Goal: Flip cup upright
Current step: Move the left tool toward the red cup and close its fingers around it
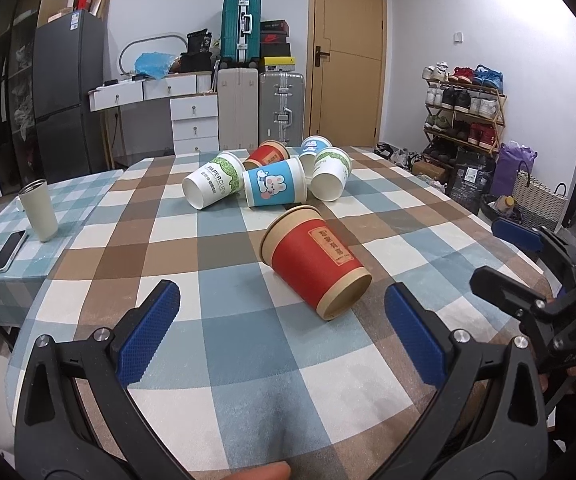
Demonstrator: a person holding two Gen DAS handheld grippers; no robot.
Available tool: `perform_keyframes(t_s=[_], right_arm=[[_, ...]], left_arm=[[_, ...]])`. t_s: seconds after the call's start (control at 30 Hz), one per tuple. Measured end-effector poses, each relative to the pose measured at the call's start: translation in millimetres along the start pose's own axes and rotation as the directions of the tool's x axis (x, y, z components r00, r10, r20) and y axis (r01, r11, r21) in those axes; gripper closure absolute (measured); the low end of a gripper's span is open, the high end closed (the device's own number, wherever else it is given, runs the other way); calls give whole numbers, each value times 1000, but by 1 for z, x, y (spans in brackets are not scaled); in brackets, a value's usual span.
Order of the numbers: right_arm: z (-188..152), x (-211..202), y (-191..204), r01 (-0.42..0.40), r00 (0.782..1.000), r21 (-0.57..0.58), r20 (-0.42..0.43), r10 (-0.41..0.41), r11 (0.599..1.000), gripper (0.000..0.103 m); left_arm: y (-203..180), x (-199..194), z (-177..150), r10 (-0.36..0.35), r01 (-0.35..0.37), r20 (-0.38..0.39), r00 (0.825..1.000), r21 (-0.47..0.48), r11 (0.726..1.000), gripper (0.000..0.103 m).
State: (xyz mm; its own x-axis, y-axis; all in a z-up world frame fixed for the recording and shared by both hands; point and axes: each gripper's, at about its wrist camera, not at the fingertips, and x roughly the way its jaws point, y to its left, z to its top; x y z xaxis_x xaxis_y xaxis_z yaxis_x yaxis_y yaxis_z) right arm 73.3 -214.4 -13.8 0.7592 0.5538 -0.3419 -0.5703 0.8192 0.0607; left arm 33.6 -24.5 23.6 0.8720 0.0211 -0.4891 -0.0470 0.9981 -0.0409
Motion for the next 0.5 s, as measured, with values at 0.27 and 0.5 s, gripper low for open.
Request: perform_keyframes(t_s=[0.27,0.5], right_arm=[[1,3,-7,26,1000,15,-15,-26,1000,0],[0,3,-10,54,998,21,-19,-54,998,0]], left_arm=[[1,31,16,17,-21,-83,996,-46,999,1],[-9,62,23,30,-37,-123,992,-52,998,1]])
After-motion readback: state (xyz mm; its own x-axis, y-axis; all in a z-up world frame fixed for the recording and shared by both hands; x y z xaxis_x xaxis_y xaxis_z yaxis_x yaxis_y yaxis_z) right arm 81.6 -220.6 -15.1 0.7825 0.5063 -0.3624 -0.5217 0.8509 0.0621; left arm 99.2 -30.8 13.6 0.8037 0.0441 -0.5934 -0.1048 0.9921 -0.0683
